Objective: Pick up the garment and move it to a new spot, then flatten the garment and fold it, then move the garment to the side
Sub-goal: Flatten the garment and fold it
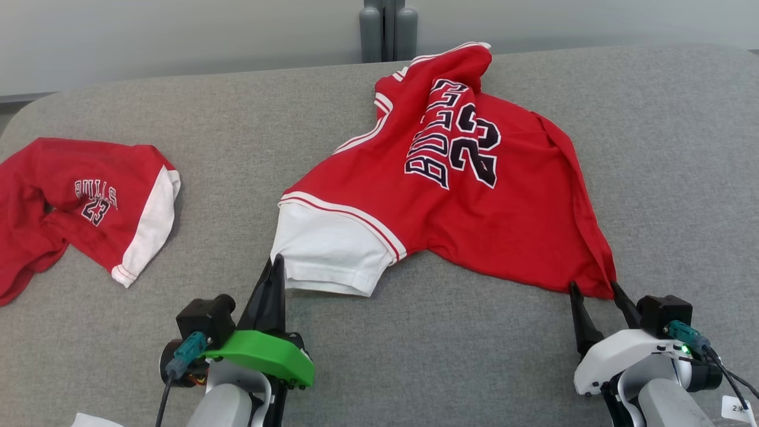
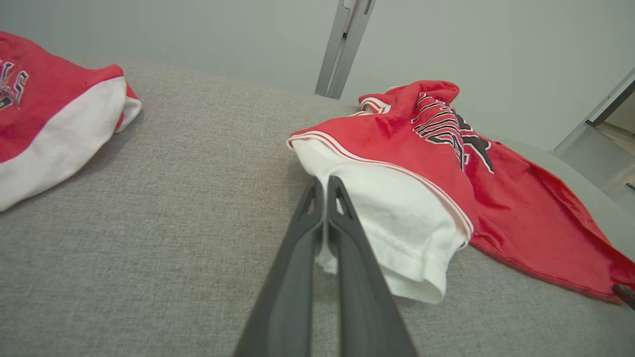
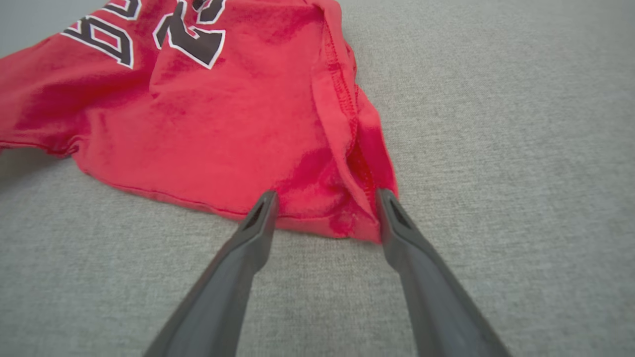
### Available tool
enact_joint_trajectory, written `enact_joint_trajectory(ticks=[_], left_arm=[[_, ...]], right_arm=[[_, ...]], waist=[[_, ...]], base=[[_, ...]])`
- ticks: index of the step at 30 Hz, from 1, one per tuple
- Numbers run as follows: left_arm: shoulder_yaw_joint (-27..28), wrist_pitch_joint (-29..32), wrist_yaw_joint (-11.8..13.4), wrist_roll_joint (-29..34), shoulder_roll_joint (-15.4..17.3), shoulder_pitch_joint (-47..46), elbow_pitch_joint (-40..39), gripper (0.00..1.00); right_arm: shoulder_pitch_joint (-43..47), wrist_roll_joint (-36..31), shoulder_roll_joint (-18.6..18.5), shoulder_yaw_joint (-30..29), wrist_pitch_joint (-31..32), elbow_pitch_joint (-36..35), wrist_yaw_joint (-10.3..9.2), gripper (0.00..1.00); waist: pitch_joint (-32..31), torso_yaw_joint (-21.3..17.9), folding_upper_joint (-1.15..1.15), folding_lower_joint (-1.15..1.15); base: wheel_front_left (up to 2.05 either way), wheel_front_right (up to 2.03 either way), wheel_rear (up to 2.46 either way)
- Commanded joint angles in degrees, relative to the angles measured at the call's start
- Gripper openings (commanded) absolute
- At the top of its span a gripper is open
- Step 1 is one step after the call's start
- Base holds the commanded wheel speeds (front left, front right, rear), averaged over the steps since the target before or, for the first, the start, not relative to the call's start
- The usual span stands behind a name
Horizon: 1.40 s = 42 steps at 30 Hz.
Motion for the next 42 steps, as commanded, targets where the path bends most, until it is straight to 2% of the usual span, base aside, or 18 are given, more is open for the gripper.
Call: enact_joint_trajectory(ticks=[1, 2, 4, 8, 13, 21, 25, 28, 32, 35, 42], left_arm=[[0.4, -0.1, 0.0, 0.7, 0.3, 0.8, 0.1, 0.0], [0.5, -0.1, -0.2, 0.7, 0.3, 0.9, 0.3, 0.0], [0.9, -0.1, -0.3, 0.8, 0.3, 0.8, 0.4, 0.0], [2.0, -0.1, -1.0, -0.7, 0.3, 0.6, 0.3, 0.0], [4.3, -0.1, -2.8, -3.4, 0.3, -1.2, 0.7, 0.0], [7.7, 0.3, -4.9, -4.8, 2.8, -8.4, -3.1, 0.0], [9.3, 1.1, -4.1, -5.1, 4.4, -13.8, -7.6, 0.0], [10.9, 2.4, -3.3, -6.4, 5.0, -17.5, -11.8, 0.0], [12.2, 4.3, -1.8, -6.6, 6.0, -21.2, -17.9, 0.0], [12.6, 6.2, -0.9, -6.0, 7.2, -22.7, -21.7, 0.0], [12.1, 10.7, 0.6, -5.5, 9.3, -22.8, -28.3, 0.0]], right_arm=[[-0.8, 0.6, -0.3, 0.5, -0.1, 0.4, -0.06, 1.0], [-0.9, 1.2, -0.2, 0.8, -0.1, 0.7, -0.06, 0.91], [-1.2, 2.1, -0.4, 1.5, -0.1, 1.0, -0.06, 0.0], [-1.4, 5.1, -0.6, 3.8, -0.2, -0.3, -0.05, 0.0], [-1.4, 10.8, -1.7, 8.0, -0.2, -6.1, -0.05, 0.0], [-6.6, 22.0, -8.9, 14.8, 0.9, -20.9, -0.03, 0.0], [-11.9, 25.4, -12.1, 15.4, 3.1, -27.0, -0.03, 0.0], [-16.0, 26.7, -13.8, 14.5, 5.0, -30.1, -0.03, 0.0], [-20.4, 26.5, -14.2, 13.0, 6.8, -33.8, -0.03, 0.0], [-22.0, 26.2, -13.3, 10.1, 8.7, -35.2, -0.03, 0.0], [-20.6, 19.2, -9.2, 2.9, 14.7, -40.0, -0.03, 0.0]], waist=[[-0.2, -0.2, 0.0, 0.0], [-0.3, -0.4, 0.0, 0.0], [-0.4, -0.6, 0.0, 0.0], [-0.7, -1.2, 0.0, 0.0], [-1.4, -1.8, 0.0, 0.0], [-4.4, -2.8, 0.0, 0.0], [-6.5, -3.2, 0.0, 0.0], [-7.9, -3.5, 0.0, 0.0], [-8.9, -3.8, 0.0, 0.0], [-9.3, -4.0, 0.0, 0.0], [-9.4, -4.0, 0.0, 0.0]], base=[[0.0, 0.0, 0.0], [0.0, 0.0, 0.0], [0.0, 0.0, 0.0], [0.0, 0.0, 0.0], [0.0, 0.0, 0.0], [0.0, 0.0, 0.0], [0.0, 0.0, 0.0], [0.0, 0.0, 0.0], [0.0, 0.0, 0.0], [0.0, 0.0, 0.0], [0.0, 0.0, 0.0]])
